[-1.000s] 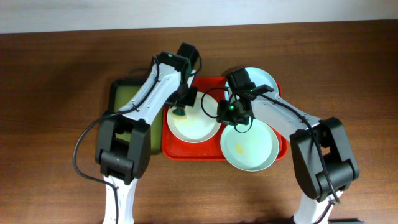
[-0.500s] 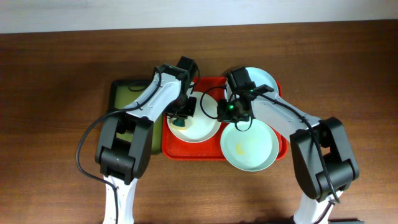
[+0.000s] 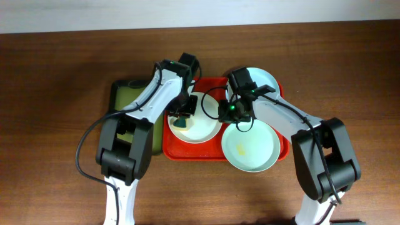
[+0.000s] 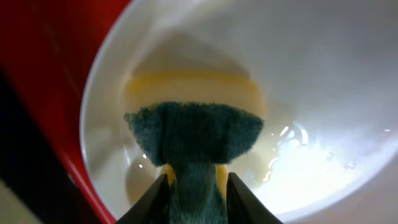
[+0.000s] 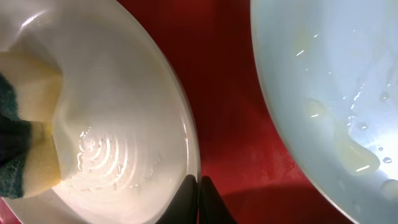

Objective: Clean dirty plates on tray and stack at the side
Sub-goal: 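Scrub the white plate with the sponge in the left gripper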

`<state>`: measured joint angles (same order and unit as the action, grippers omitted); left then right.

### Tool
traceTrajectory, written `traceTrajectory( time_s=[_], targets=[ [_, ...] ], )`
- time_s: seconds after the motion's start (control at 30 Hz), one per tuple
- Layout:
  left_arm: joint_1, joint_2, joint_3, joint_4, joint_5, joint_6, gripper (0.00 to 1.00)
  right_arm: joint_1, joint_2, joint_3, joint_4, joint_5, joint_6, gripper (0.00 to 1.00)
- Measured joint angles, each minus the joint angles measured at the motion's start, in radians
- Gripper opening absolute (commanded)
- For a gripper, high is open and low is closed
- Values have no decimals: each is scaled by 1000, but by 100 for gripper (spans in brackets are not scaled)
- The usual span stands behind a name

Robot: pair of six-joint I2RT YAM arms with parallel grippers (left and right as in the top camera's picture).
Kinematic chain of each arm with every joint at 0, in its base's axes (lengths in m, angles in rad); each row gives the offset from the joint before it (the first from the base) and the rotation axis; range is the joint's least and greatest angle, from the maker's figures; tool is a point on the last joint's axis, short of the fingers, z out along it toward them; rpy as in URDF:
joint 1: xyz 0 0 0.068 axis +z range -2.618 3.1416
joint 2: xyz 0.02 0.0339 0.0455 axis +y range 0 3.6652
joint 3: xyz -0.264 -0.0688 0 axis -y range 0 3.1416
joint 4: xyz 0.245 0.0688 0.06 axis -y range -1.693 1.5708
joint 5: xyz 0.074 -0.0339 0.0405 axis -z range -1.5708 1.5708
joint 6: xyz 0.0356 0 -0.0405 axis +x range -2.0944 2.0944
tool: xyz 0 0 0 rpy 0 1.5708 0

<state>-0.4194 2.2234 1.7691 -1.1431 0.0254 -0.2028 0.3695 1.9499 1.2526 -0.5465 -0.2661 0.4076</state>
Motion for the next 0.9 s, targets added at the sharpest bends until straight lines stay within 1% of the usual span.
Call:
traceTrajectory(
  time_s=[0.03,0.07,0.23,0.43,0.53,0.57,0.6,0.63,0.67,0.7,0.77,0.8,0.87,0.9],
  targets=[
    [0,0,-21,14,0,0,16,0,0,0,0,0,0,4],
    [0,0,-26,20,0,0,0,0,0,0,0,0,0,4],
    [0,0,-27,53,0,0,0,0,0,0,0,-5,0,4],
    [-11,0,-54,132,16,-5,0,0,0,0,2,-10,0,4],
    [-15,0,-56,145,145,16,0,0,0,0,2,-10,0,4],
    [-16,10,-32,116,219,30,0,0,0,0,2,-10,0,4],
    [-11,20,-2,84,245,35,0,0,0,0,2,-11,0,4],
    [3,23,61,31,244,40,0,0,0,0,2,-17,0,4],
    [19,21,103,18,226,42,0,0,0,0,2,-24,0,4],
    [32,17,127,-3,197,42,0,0,0,0,2,-25,1,4],
    [44,13,117,-45,109,42,0,0,0,0,2,-25,0,4],
    [42,11,92,-19,88,42,0,0,0,0,2,-26,0,4],
    [33,8,-8,84,21,33,0,0,0,0,2,-30,1,4],
    [33,4,-40,127,13,26,0,0,1,0,2,-31,0,4]
  ],
)
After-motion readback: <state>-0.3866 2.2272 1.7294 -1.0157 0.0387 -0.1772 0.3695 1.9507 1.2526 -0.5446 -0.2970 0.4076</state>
